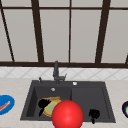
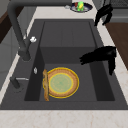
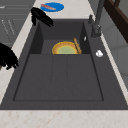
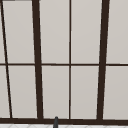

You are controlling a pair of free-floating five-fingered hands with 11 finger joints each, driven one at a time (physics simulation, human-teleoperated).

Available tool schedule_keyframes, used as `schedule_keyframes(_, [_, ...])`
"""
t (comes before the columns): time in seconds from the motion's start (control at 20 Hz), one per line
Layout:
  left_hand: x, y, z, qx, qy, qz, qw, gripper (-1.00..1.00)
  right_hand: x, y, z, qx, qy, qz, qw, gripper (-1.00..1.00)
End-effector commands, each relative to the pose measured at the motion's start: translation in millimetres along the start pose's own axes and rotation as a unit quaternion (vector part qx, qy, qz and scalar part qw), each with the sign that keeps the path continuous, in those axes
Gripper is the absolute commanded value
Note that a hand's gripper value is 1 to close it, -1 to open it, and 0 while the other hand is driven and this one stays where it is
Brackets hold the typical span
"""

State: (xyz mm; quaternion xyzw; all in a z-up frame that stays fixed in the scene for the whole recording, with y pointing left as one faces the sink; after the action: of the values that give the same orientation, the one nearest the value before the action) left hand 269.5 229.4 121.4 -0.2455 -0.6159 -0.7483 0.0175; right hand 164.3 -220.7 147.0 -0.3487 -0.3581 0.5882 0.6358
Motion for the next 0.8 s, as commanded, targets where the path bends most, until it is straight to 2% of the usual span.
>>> schedule_keyframes(0.0, [-10, 0, 3, 0.023, 0.040, 0.022, 0.9987, -1.00, 0, 0, 0, 0.000, 0.000, 0.000, 1.0000, 0.00])
schedule_keyframes(0.6, [-21, -1, 7, 0.027, 0.045, 0.048, 0.9975, -1.00, 0, 0, 0, 0.000, 0.000, 0.000, 1.0000, 0.00])
schedule_keyframes(0.75, [-20, -1, 6, 0.033, 0.049, 0.056, 0.9967, -1.00, 0, 0, 0, 0.000, 0.000, 0.000, 1.0000, 0.00])
